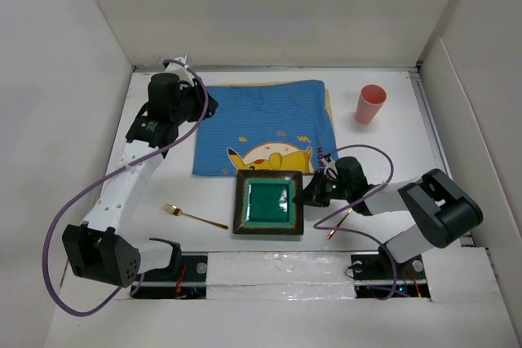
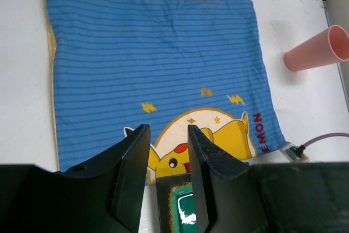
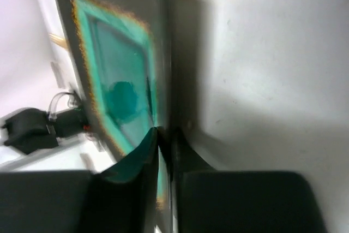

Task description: Set the dinner table for one person

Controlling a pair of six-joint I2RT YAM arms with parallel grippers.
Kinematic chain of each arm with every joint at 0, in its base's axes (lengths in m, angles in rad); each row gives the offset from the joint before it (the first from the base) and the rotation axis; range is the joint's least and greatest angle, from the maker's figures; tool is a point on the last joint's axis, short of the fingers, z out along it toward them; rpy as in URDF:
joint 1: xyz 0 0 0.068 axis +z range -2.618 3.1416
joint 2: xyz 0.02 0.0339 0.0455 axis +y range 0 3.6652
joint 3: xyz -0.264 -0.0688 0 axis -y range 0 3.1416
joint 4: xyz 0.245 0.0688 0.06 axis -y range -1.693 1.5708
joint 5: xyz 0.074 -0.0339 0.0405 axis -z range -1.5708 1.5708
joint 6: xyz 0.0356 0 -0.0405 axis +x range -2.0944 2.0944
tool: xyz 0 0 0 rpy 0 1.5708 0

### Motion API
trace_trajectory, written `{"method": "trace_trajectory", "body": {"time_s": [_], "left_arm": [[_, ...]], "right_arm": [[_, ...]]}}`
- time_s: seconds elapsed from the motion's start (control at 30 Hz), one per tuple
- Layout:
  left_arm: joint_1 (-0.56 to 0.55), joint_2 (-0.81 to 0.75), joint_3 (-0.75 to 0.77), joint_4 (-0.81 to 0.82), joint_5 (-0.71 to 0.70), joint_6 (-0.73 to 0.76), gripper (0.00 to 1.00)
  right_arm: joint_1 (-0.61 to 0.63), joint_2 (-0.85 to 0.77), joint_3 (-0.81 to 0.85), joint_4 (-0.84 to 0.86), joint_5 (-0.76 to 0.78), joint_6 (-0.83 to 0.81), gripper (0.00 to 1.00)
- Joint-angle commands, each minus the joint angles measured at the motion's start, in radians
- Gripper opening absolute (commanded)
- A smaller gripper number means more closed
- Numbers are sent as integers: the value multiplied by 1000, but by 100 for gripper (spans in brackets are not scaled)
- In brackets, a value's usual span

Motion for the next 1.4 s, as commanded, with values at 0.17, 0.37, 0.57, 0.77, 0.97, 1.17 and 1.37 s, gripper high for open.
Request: {"method": "trace_trajectory", "body": {"time_s": [0.17, 0.37, 0.57, 0.77, 0.97, 1.17, 1.37], "left_arm": [[5, -12, 38, -42, -87, 13, 31], [5, -16, 127, -79, -86, -3, 39], [15, 16, 224, -96, -72, -4, 46], [15, 33, 245, -86, -55, -3, 47], [15, 40, 224, -65, -43, -10, 47], [15, 41, 195, -54, -53, -9, 47], [15, 60, 183, -39, -53, -13, 47]], "right_arm": [[31, -309, 72, -338, 56, -40, 0], [-13, -482, 356, -594, 0, -47, 0], [-53, -274, 634, -501, -83, -43, 0], [-113, 114, 925, -353, -140, -29, 0], [-122, 418, 1211, -447, -177, -73, 0], [-144, 537, 1335, -482, -200, -83, 0], [-154, 656, 1424, -649, -223, -153, 0]]}}
